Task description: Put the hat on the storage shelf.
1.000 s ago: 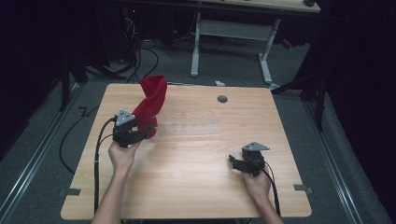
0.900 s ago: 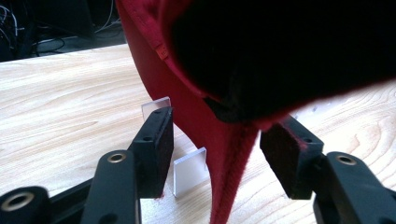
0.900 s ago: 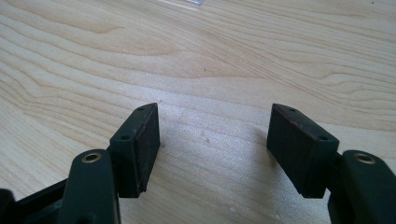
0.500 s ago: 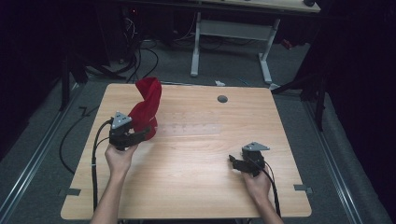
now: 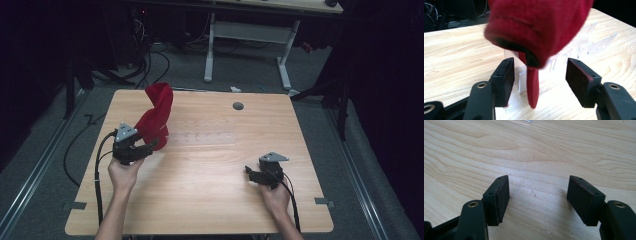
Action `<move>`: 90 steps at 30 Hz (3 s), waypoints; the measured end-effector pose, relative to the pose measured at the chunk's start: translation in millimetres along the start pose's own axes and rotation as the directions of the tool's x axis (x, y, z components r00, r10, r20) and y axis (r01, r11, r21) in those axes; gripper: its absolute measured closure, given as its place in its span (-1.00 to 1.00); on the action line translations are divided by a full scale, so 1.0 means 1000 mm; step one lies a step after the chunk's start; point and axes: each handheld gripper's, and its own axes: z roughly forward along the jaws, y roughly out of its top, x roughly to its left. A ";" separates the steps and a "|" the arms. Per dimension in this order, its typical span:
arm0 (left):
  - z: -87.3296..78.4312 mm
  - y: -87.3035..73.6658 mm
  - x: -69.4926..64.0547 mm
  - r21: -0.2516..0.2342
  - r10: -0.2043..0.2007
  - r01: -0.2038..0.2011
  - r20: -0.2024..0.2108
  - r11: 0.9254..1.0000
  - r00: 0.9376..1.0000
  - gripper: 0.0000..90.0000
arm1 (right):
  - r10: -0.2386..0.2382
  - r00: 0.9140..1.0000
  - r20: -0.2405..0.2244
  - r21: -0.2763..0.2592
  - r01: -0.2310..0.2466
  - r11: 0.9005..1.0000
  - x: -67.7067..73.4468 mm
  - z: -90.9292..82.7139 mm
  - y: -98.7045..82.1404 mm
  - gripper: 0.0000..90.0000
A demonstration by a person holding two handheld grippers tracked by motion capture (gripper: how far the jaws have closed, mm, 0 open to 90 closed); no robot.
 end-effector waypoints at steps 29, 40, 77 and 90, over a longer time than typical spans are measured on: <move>-0.035 -0.015 0.004 0.009 -0.064 0.064 0.016 0.998 0.998 -0.14 | 0.000 1.000 0.000 0.000 0.000 1.000 0.000 0.000 0.000 -0.22; -0.039 -0.024 -0.003 0.031 -0.067 0.066 0.037 0.997 0.997 -0.14 | 0.001 1.000 0.001 0.000 -0.001 1.000 0.000 0.000 0.000 -0.22; -0.030 -0.073 -0.029 0.132 -0.017 0.008 0.071 0.991 0.997 -0.23 | 0.001 1.000 0.000 0.000 -0.001 1.000 0.000 0.000 0.000 -0.22; -0.015 -0.096 -0.029 0.185 0.028 -0.036 0.047 0.982 0.999 -0.23 | 0.001 1.000 0.000 0.000 -0.001 1.000 0.000 0.000 0.000 -0.22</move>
